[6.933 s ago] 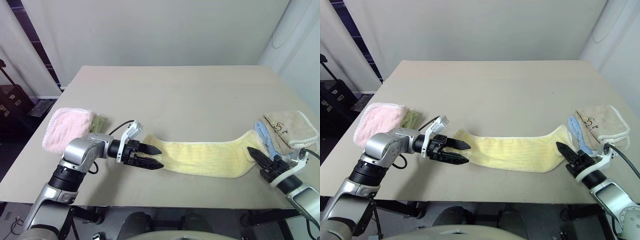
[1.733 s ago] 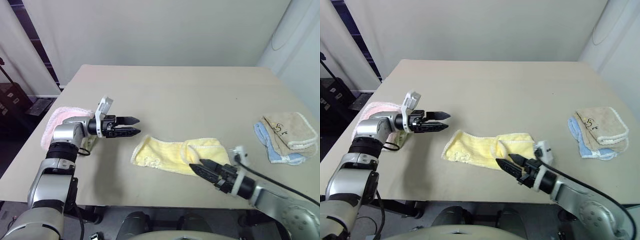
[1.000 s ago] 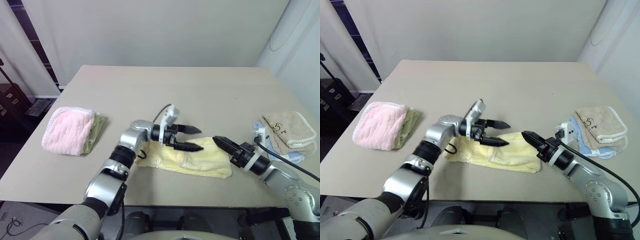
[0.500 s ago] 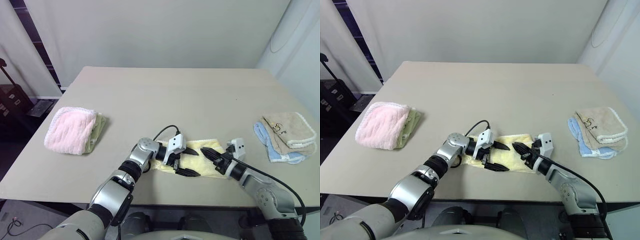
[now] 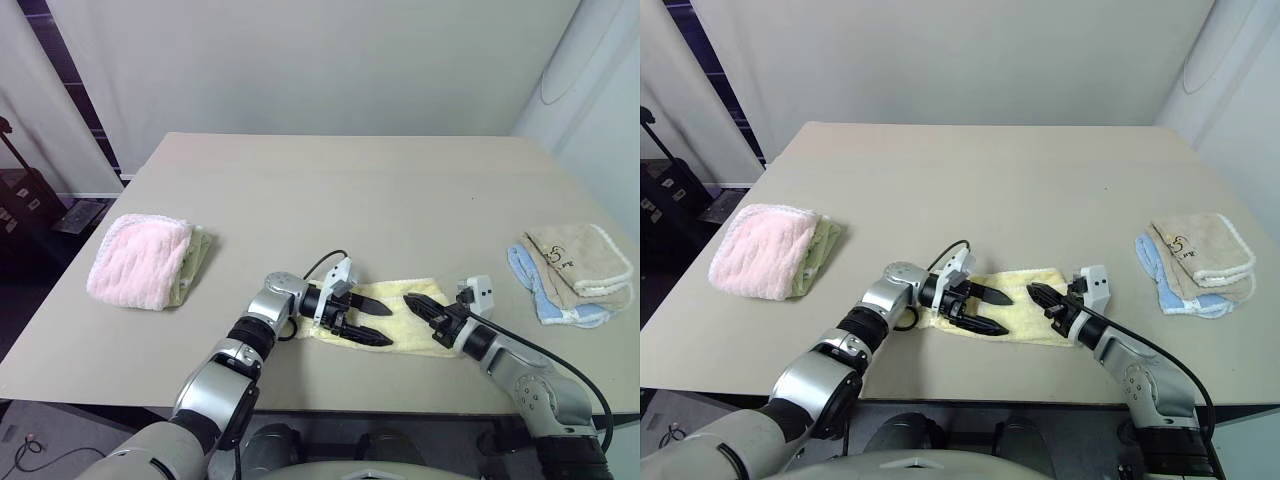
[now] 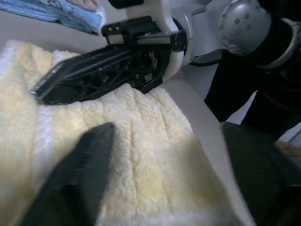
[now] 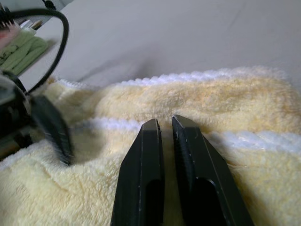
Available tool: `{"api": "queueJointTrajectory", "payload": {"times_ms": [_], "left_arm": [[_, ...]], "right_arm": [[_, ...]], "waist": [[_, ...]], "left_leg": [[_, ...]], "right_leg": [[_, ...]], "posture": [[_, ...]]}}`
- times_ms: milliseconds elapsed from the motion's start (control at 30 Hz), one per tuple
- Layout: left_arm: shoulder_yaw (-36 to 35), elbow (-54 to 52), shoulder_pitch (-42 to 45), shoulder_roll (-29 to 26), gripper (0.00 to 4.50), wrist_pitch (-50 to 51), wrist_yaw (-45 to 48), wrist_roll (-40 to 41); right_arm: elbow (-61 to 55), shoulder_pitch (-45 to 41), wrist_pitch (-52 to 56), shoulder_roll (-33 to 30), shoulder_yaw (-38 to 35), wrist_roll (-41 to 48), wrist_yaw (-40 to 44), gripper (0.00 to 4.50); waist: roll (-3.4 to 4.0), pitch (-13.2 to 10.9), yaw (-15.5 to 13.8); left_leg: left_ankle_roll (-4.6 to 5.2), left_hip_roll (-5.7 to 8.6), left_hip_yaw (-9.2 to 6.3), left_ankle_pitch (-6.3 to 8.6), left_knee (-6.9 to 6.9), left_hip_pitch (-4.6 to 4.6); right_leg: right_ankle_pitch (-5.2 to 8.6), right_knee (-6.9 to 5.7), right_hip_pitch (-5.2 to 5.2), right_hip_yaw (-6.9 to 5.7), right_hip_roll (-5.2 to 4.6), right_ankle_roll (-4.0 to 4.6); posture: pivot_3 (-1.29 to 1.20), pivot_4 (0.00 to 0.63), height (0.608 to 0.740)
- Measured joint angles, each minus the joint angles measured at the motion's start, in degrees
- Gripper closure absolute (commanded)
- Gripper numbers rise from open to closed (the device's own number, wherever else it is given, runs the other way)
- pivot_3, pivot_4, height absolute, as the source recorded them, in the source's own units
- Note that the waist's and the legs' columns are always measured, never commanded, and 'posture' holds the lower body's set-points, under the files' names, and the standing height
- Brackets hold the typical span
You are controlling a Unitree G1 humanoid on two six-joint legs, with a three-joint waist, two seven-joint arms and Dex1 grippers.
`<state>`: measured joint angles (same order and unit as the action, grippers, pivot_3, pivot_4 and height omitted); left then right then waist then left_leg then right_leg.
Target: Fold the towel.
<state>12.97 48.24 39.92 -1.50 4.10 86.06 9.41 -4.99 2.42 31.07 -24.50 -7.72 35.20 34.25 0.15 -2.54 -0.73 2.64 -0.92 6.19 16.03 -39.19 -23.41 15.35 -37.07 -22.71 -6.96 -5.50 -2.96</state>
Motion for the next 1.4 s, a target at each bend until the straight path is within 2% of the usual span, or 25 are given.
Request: {"api": "queueJointTrajectory", "payload": {"times_ms": [200,300,367,467,600,667,800,833,900,1000,1100,1233,1400], "left_arm": [[-1.9,-5.6,-0.1,0.1,2.0,1.6,-3.2,1.6],[-1.6,-6.8,-1.0,-0.6,2.86,1.7,-2.3,1.6],[-1.2,-7.6,-1.7,-1.3,3.61,1.9,-2.9,1.6],[-1.2,-11.1,-2.0,-3.0,3.61,4.6,-4.1,1.9],[-2.6,-20.9,-2.3,-9.5,3.61,15.9,-6.9,4.2],[-3.2,-27.4,-3.1,-15.0,3.61,24.3,-7.3,6.4],[-4.1,-35.6,-7.0,-25.9,3.61,32.4,-7.2,7.7],[-5.5,-36.6,-8.0,-28.0,3.24,36.0,-7.4,9.6],[-8.5,-37.9,-8.4,-31.6,2.76,44.2,-6.7,14.7],[-13.2,-40.9,-8.6,-36.4,1.66,55.0,-6.8,21.2],[-13.6,-42.9,-11.7,-40.8,0.58,60.4,-9.4,22.5],[-13.4,-42.4,-13.2,-42.1,0.58,65.4,-12.4,23.8],[-8.4,-39.5,-13.2,-42.6,0.58,65.4,-17.8,20.9]], "right_arm": [[0.0,-0.7,2.0,0.0,-1.2,1.0,-0.1,4.06],[0.0,-1.0,2.4,0.0,-1.8,1.1,-0.1,4.06],[0.0,-1.1,2.6,0.0,-1.9,1.1,-0.1,4.06],[-1.0,-1.1,3.5,0.0,-2.0,1.3,-0.3,4.06],[-5.1,-1.3,6.8,-0.5,-2.2,3.5,-0.4,4.06],[-6.2,-2.1,10.7,-1.2,-2.0,5.0,-0.8,4.06],[-7.5,-3.9,14.1,-1.6,-1.8,6.4,-1.3,4.06],[-7.6,-4.7,14.2,-1.4,-1.4,6.4,-1.3,4.06],[-7.9,-6.2,14.3,-1.2,-0.9,6.4,-1.3,4.06],[-7.8,-7.9,15.0,-0.2,-0.3,6.7,-1.3,4.06],[-6.0,-9.3,16.9,-0.1,0.3,6.9,-1.1,4.06],[-3.1,-11.3,19.6,0.7,0.5,7.4,-1.2,4.06],[-1.1,-12.7,22.0,1.6,-0.1,8.6,-1.8,4.06]], "waist": [[0.02,0.0,0.0],[0.06,0.0,0.0],[0.08,0.0,0.0],[0.1,-0.1,0.0],[0.15,-0.1,0.3],[0.23,-0.2,0.7],[0.36,-0.2,1.3],[0.34,-0.3,1.4],[0.28,-0.3,1.4],[0.27,-0.4,1.3],[0.31,-0.4,1.5],[0.31,-0.4,1.3],[0.35,-0.5,1.5]], "left_leg": [[0.02,0.02,0.0,0.01,0.0,-0.04],[0.02,0.01,0.0,0.01,0.02,-0.04],[0.02,0.01,0.0,0.01,0.02,-0.07],[0.02,0.01,0.0,0.01,0.01,-0.11],[0.02,-0.02,0.0,0.01,0.04,-0.12],[0.02,-0.02,-0.01,0.01,0.06,-0.12],[0.01,-0.01,-0.01,0.01,0.11,-0.12],[0.01,-0.02,-0.01,0.01,0.11,-0.12],[-0.01,-0.01,-0.01,0.02,0.1,-0.12],[-0.06,0.04,-0.01,0.04,0.1,-0.12],[-0.13,0.06,0.0,0.08,0.14,-0.12],[-0.24,0.05,-0.01,0.09,0.14,-0.12],[-0.26,0.05,0.0,0.1,0.19,-0.13]], "right_leg": [[0.0,0.03,0.01,0.01,-0.03,-0.01],[0.0,-0.02,0.04,0.01,0.0,0.0],[0.0,-0.03,0.03,0.01,0.01,0.0],[0.0,-0.03,0.03,0.01,0.0,0.0],[0.0,-0.05,0.02,0.03,0.02,-0.01],[0.0,-0.06,-0.01,0.04,0.02,0.0],[0.06,-0.05,-0.07,0.04,0.0,0.1],[0.09,-0.06,-0.19,0.05,0.0,0.14],[0.1,-0.04,-0.27,0.05,-0.02,0.17],[0.11,0.02,-0.23,0.05,-0.07,0.16],[0.11,0.02,-0.24,0.09,-0.08,0.16],[0.11,-0.02,-0.27,0.09,-0.1,0.2],[0.1,-0.02,-0.33,0.15,-0.13,0.22]], "posture": [[0.0,0.0,0.74],[0.0,0.0,0.74],[0.0,0.0,0.74],[0.0,0.0,0.74],[0.0,0.0,0.74],[0.0,0.0,0.74],[0.0,0.0,0.74],[0.0,0.0,0.74],[0.0,0.0,0.74],[0.0,0.0,0.74],[0.0,0.0,0.74],[0.0,0.0,0.74],[0.0,0.0,0.74]]}}
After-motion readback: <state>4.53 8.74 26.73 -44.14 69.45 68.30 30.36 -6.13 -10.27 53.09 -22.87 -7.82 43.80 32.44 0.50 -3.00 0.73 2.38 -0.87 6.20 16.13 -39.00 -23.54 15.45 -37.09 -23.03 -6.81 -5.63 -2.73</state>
